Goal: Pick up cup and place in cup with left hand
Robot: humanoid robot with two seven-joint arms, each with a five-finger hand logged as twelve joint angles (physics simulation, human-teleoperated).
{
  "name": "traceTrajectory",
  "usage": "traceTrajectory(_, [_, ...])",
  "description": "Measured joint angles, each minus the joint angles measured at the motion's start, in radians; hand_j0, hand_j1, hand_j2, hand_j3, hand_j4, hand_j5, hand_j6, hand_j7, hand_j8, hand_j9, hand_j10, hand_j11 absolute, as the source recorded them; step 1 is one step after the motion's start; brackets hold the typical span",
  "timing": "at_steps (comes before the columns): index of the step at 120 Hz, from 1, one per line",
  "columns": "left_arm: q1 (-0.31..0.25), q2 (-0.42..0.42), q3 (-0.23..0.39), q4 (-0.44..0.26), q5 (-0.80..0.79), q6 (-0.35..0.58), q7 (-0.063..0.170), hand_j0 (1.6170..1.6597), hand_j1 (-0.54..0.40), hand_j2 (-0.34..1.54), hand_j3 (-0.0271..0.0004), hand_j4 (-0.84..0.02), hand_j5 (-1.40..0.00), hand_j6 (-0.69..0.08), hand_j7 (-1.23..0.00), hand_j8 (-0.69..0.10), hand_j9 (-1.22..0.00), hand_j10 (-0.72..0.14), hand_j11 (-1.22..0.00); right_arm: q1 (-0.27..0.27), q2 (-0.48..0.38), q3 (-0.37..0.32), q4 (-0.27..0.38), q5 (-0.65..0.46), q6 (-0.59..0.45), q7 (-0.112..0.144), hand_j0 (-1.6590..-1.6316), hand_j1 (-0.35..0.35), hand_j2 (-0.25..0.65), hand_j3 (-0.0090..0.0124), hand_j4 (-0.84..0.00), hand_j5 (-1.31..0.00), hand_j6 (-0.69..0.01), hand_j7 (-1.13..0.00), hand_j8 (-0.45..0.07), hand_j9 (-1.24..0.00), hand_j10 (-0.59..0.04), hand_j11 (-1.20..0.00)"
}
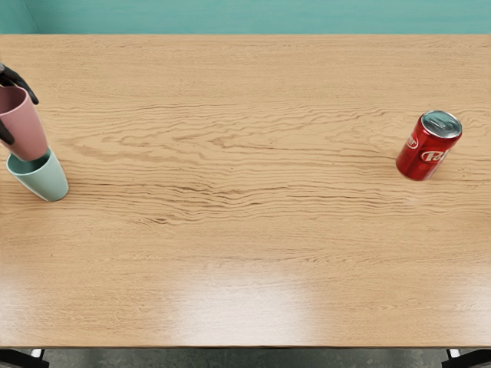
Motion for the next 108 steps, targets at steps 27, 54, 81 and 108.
traceTrajectory(27, [0.019,-0.003,0.001,0.012,0.003,0.003,0.0,1.6526,-0.081,0.04,0.0,-0.496,-0.65,-0.341,-0.66,-0.3,-0.67,-0.452,-0.67,0.0,0.0,0.0,0.0,0.0,0.0,0.0,-1.6581,-0.349,0.0,0.0,0.0,0.0,0.001,0.0,0.001,0.0,0.0,0.0])
traceTrajectory(54, [0.034,-0.013,0.001,0.043,0.008,0.008,0.0,1.6534,-0.018,0.13,0.0,-0.464,-0.64,-0.373,-0.65,-0.322,-0.66,-0.463,-0.67,0.0,0.0,0.0,0.0,0.0,0.0,0.0,-1.6581,-0.349,0.0,0.0,0.0,0.0,0.001,0.0,0.001,0.0,0.0,0.0])
traceTrajectory(81, [0.045,-0.039,0.002,0.071,0.013,0.016,0.0,1.6558,0.003,0.11,0.0,-0.486,-0.65,-0.386,-0.64,-0.364,-0.65,-0.485,-0.65,0.0,0.0,0.0,0.0,0.0,0.0,0.0,-1.6581,-0.349,0.0,0.0,0.0,0.0,0.001,0.0,0.001,0.0,0.0,0.0])
traceTrajectory(108, [0.046,-0.046,0.001,0.075,0.01,0.017,0.0,1.6552,-0.124,0.11,0.0,-0.398,-0.66,-0.267,-0.65,-0.269,-0.65,-0.422,-0.66,0.0,0.0,0.0,0.0,0.0,0.0,0.0,-1.6581,-0.349,0.0,0.0,0.0,0.0,0.001,0.0,0.001,0.0,0.0,0.0])
